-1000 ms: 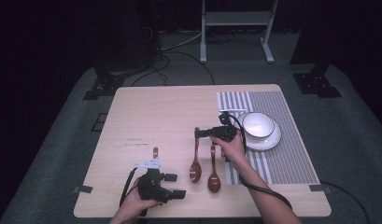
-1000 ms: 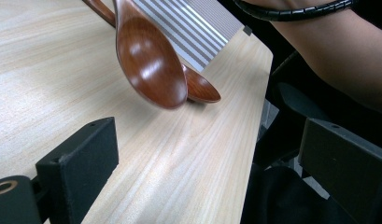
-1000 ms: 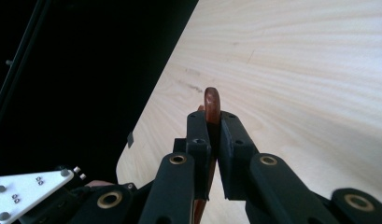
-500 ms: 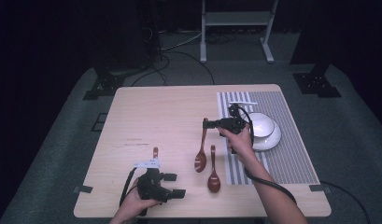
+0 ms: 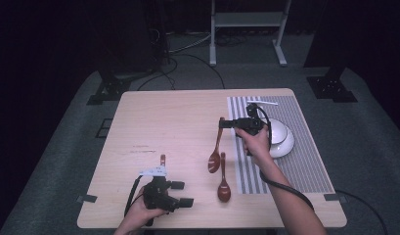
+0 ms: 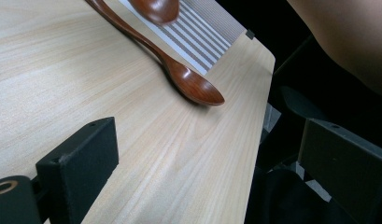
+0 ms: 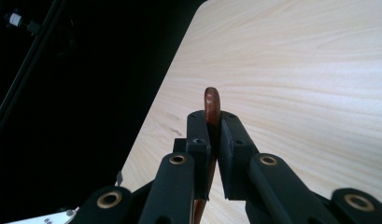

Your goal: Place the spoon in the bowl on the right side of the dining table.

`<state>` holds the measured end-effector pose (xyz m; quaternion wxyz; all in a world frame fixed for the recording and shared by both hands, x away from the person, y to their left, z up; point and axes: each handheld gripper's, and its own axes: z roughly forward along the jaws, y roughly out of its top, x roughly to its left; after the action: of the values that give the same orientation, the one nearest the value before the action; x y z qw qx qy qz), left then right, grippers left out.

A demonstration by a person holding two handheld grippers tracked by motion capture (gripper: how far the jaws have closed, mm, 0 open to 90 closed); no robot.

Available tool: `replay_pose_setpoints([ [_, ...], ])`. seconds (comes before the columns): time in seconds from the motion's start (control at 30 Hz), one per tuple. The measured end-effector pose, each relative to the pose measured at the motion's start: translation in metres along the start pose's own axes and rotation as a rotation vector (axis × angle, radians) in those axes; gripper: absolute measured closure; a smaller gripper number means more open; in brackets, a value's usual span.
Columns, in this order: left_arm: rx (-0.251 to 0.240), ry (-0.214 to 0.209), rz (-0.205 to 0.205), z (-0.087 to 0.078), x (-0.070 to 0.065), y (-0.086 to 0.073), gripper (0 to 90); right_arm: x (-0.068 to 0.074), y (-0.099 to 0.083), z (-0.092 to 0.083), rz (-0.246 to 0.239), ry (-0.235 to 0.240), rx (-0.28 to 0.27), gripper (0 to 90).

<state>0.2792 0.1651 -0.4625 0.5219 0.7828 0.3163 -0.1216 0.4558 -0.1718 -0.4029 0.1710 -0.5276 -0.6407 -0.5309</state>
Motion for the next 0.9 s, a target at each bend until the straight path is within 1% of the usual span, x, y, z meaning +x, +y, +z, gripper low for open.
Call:
replay_pose_setpoints([
  [0.03, 0.002, 0.0, 0.002, 0.0, 0.0, 0.0, 3.8, -0.001, 0.002, -0.004, -0.001, -0.007, -0.013, 83.2],
  [0.13, 0.0, 0.001, 0.001, -0.001, 0.0, 0.0, 3.8, -0.002, 0.004, -0.008, 0.003, -0.017, -0.024, 83.2],
  [0.17, 0.0, 0.002, 0.0, -0.001, 0.0, 0.0, 3.8, -0.003, 0.006, -0.013, 0.006, -0.021, -0.037, 83.2],
  [0.2, 0.0, 0.002, 0.001, -0.001, 0.0, 0.0, 3.8, -0.003, 0.006, -0.013, 0.006, -0.021, -0.037, 83.2],
  [0.23, -0.001, 0.002, 0.001, -0.001, 0.0, 0.0, 3.8, -0.004, 0.008, -0.017, 0.006, -0.031, -0.047, 83.2],
  [0.27, -0.001, 0.002, 0.001, -0.001, 0.0, 0.0, 3.8, -0.004, 0.008, -0.017, 0.006, -0.031, -0.047, 83.2],
  [0.37, -0.002, -0.003, -0.001, -0.001, 0.0, 0.0, 3.8, -0.006, 0.012, -0.026, 0.014, -0.044, -0.066, 83.2],
  [0.4, -0.002, -0.003, -0.001, -0.001, 0.0, 0.0, 3.8, -0.006, 0.012, -0.026, 0.014, -0.044, -0.066, 83.2],
  [0.43, 0.001, -0.003, 0.002, -0.001, 0.0, 0.0, 3.8, -0.007, 0.013, -0.03, 0.011, -0.052, -0.078, 83.2],
  [0.47, 0.001, -0.003, 0.002, -0.001, 0.0, 0.0, 3.8, -0.007, 0.013, -0.03, 0.011, -0.052, -0.078, 83.2],
  [0.5, 0.001, -0.003, 0.001, -0.001, 0.0, 0.0, 3.8, -0.008, 0.015, -0.036, 0.014, -0.06, -0.088, 83.2],
  [0.53, 0.001, -0.003, 0.001, -0.001, 0.0, 0.0, 3.8, -0.008, 0.015, -0.036, 0.014, -0.06, -0.088, 83.2],
  [0.57, 0.001, -0.003, 0.001, -0.001, 0.0, 0.0, 3.8, -0.008, 0.017, -0.041, 0.012, -0.07, -0.099, 83.1],
  [0.6, 0.001, -0.002, 0.002, -0.001, 0.0, 0.0, 3.8, -0.008, 0.017, -0.041, 0.012, -0.07, -0.099, 83.1],
  [0.63, 0.001, -0.002, 0.002, -0.001, 0.0, 0.0, 3.8, -0.009, 0.019, -0.046, 0.013, -0.077, -0.111, 83.1],
  [0.67, 0.001, -0.002, 0.001, -0.001, 0.0, 0.0, 3.8, -0.009, 0.019, -0.046, 0.013, -0.077, -0.111, 83.1],
  [0.7, 0.0, -0.001, 0.0, -0.001, 0.0, 0.0, 3.8, -0.01, 0.021, -0.052, 0.017, -0.085, -0.123, 83.1],
  [0.73, 0.0, -0.001, 0.0, -0.001, 0.0, 0.0, 3.8, -0.01, 0.021, -0.052, 0.017, -0.085, -0.123, 83.1],
  [0.9, -0.001, 0.0, -0.001, -0.001, 0.0, 0.0, 3.8, -0.013, 0.025, -0.063, 0.024, -0.1, -0.146, 83.1],
])
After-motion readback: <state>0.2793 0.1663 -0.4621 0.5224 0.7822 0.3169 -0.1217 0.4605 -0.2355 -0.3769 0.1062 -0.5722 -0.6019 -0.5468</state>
